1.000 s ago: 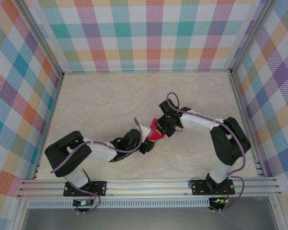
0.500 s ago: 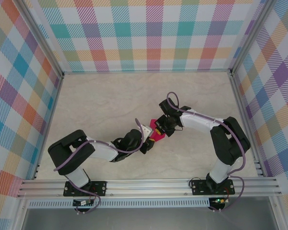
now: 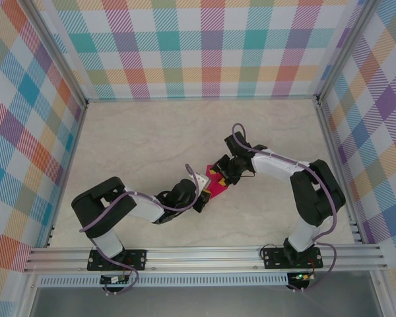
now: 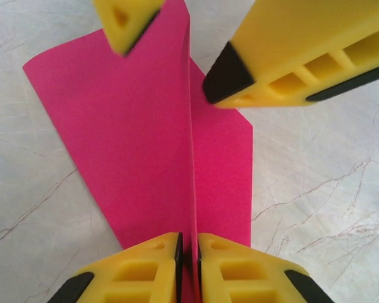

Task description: Fold a paper plane with a square sheet of paper (pick it up from the middle)

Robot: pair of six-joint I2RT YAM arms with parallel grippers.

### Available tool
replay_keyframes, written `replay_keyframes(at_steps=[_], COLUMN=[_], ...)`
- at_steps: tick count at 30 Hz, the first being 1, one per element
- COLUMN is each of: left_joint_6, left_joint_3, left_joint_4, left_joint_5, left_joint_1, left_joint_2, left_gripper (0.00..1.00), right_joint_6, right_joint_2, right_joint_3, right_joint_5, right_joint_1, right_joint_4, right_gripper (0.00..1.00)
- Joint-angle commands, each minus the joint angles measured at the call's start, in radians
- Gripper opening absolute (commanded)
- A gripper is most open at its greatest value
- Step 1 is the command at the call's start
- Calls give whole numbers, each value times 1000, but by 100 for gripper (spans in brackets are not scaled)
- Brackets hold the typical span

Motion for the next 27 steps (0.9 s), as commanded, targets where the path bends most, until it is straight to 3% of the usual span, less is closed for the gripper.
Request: replay_keyframes(at_steps=[1, 8, 11, 27], left_joint_6=[-88, -211, -238, -293], left_joint_3=[-26, -61, -77, -23], left_joint_4=[61, 135, 174, 21], left_joint_5=[-20, -26, -29, -37], left_joint_1=[-7, -7, -7, -7], left_joint_2=[19, 32, 40, 26], left_gripper=[14, 13, 13, 13], right_joint_6=[-196, -359, -392, -375], right_joint_2=[-65, -157, -154, 0], right_joint_3=[-33, -193, -210, -163], right_joint_5=[-100, -132, -134, -191], right_joint_1=[-26, -56, -59, -59], right_joint_4=[79, 226, 212, 263], right_gripper=[52, 53, 52, 46])
